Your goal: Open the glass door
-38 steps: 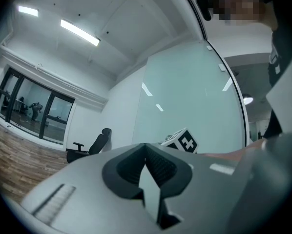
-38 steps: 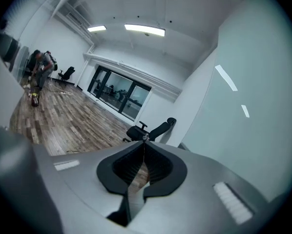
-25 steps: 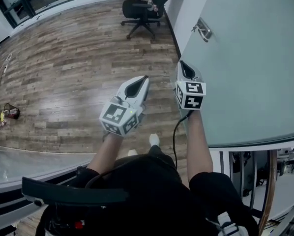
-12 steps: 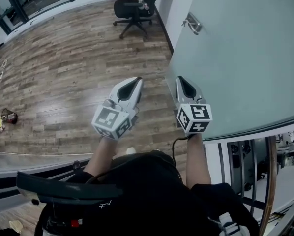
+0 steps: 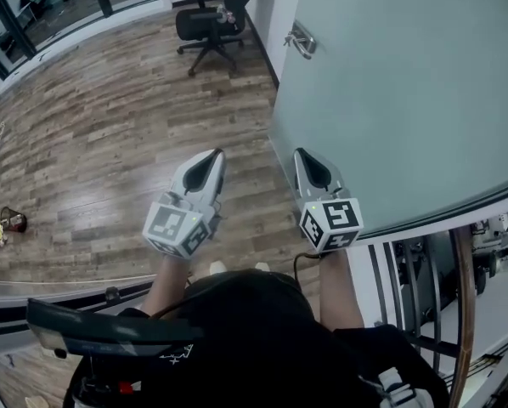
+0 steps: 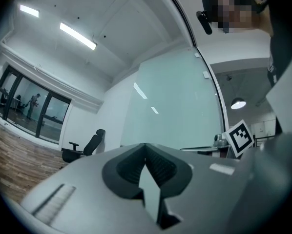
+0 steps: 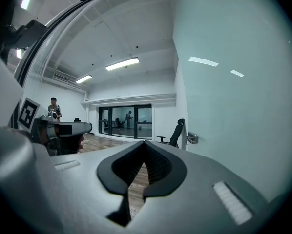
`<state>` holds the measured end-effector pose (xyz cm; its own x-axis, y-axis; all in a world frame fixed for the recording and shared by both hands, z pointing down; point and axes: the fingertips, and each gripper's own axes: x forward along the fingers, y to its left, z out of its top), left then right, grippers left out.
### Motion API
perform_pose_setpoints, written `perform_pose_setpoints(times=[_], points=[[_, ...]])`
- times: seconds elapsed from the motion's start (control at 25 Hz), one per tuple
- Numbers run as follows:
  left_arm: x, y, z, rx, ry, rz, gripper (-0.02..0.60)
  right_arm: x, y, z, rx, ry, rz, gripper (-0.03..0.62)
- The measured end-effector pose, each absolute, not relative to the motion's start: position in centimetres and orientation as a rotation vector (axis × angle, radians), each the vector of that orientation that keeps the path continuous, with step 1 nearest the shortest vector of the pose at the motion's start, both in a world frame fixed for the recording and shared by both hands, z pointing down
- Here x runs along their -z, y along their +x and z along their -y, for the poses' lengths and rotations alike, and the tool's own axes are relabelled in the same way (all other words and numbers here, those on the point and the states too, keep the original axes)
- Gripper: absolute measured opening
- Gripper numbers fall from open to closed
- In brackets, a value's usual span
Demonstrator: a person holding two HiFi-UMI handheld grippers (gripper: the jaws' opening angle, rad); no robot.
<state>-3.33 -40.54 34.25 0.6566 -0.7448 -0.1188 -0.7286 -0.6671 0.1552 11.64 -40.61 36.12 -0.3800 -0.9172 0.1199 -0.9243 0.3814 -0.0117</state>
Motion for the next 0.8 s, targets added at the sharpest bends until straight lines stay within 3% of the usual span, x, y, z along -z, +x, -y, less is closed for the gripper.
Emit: perform_pose_setpoints(times=[0.8], points=[[-34.2, -1.5, 40.2, 0.253, 2.785, 1.215, 0.000, -35.9, 13.3, 40.1, -0.120, 1.702, 2.516, 0.002]])
